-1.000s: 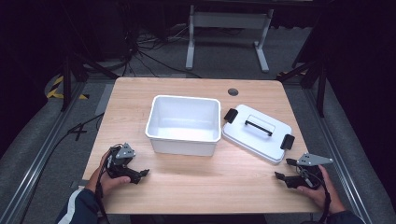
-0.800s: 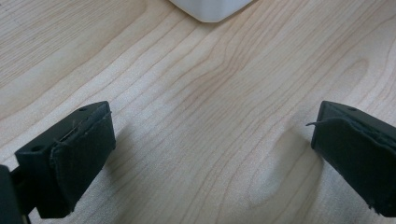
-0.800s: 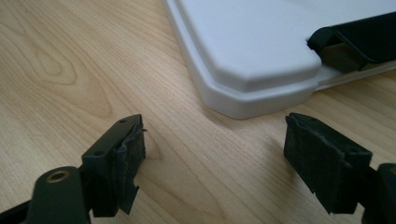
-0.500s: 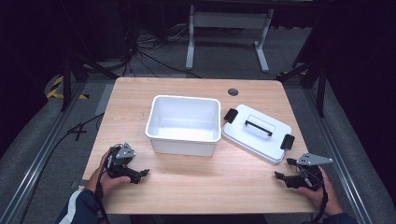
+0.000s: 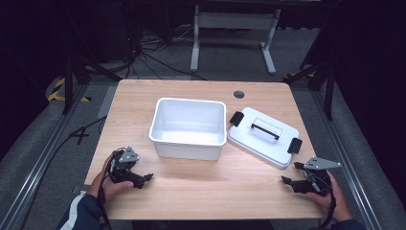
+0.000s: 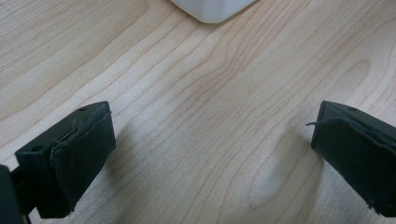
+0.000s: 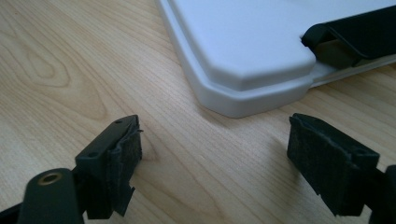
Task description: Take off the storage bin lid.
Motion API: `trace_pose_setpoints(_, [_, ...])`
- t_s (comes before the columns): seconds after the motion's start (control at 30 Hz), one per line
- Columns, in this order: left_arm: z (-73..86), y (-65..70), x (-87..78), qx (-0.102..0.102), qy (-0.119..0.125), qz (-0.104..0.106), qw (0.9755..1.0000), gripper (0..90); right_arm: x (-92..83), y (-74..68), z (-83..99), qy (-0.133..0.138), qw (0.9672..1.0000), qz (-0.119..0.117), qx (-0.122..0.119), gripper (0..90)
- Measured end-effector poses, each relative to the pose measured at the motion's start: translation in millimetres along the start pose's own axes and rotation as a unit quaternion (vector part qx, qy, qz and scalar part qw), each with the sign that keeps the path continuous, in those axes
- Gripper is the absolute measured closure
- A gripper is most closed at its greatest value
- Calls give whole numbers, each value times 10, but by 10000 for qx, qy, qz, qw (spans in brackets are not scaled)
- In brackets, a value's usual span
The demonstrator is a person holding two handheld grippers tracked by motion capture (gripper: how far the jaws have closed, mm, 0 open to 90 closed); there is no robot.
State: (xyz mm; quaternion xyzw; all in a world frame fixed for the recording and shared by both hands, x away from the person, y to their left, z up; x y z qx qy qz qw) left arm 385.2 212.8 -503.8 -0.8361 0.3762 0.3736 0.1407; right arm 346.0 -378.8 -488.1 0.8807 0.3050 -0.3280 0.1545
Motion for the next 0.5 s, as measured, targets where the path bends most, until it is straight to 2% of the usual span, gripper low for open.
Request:
trace_pose_setpoints(0.1, [0,7,5,-64,12,13,10000,1,1,-2,-1,-1,10000,12,40,172])
trace_pose_setpoints(0.5, [-6,3,9,-90,13,-7,10000,2,3,1,0,-16,10000,36,18,167])
Point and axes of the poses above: each handheld gripper's, and its own axes: x roughly forward along the jaws, z roughly out of its underside, y roughly to its right, the point moved 3 cm from there along x, roughly forward along the jaws, and after that the axes turned 3 degrees about -x, right-handed, at the moved point
